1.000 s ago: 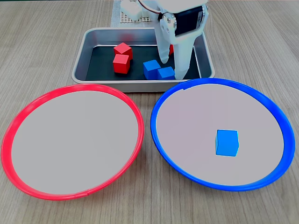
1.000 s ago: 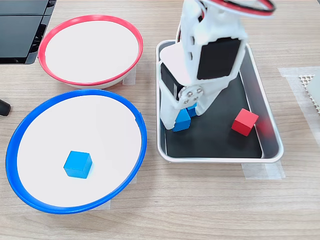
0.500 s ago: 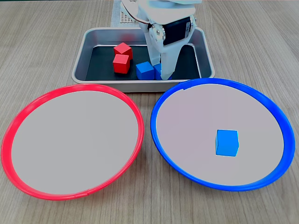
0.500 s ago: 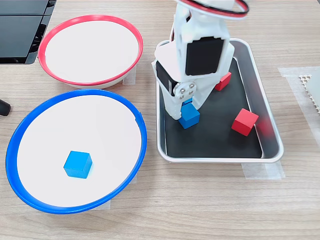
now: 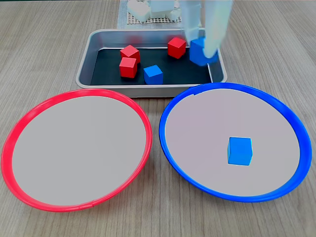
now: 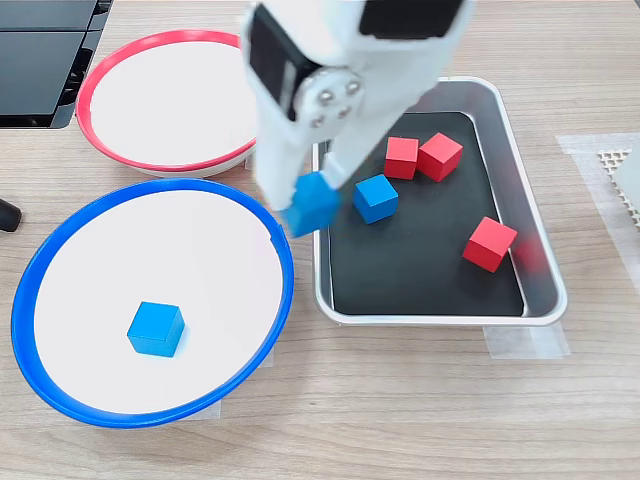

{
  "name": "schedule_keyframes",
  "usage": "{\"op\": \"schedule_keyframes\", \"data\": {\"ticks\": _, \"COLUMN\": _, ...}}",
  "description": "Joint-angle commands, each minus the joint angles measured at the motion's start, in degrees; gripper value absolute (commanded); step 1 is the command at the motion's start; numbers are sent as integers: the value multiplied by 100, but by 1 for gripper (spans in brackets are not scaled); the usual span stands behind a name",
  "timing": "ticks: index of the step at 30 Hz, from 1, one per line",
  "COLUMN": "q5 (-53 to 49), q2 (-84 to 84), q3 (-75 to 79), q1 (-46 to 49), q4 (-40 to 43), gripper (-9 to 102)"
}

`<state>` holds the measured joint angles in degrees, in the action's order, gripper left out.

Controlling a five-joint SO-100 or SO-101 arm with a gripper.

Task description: Move six blocks tray to matching dishes

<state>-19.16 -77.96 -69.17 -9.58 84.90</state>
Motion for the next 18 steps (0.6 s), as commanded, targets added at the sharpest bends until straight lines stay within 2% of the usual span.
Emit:
{"op": "schedule_keyframes", "data": {"ticks": 1, "q5": 114, "q2": 141, "q3": 360, "q1": -141, "q4": -958, "gripper": 5}}
{"op": "schedule_keyframes", "data": {"ticks": 4, "q5": 26, "q2": 510, "q3": 369, "q1": -246, "q4": -1362, "gripper": 6}}
{"op": "schedule_keyframes", "data": {"ticks": 11, "q5": -53, "q2": 914, "q3": 352, "q1": -149, "q4": -1116, "gripper": 23}}
{"op": "schedule_keyframes", "data": {"ticks": 12, "q5": -70, "q2": 914, "q3": 334, "q1": -132, "q4": -1072, "gripper": 23}}
{"op": "schedule_keyframes", "data": {"ticks": 15, "q5": -536, "q2": 756, "q3": 334, "q1": -70, "q4": -650, "gripper": 6}}
{"op": "schedule_keyframes", "data": {"ticks": 18, "q5": -949, "q2": 413, "q3": 360, "q1": 149, "q4": 580, "gripper": 4}}
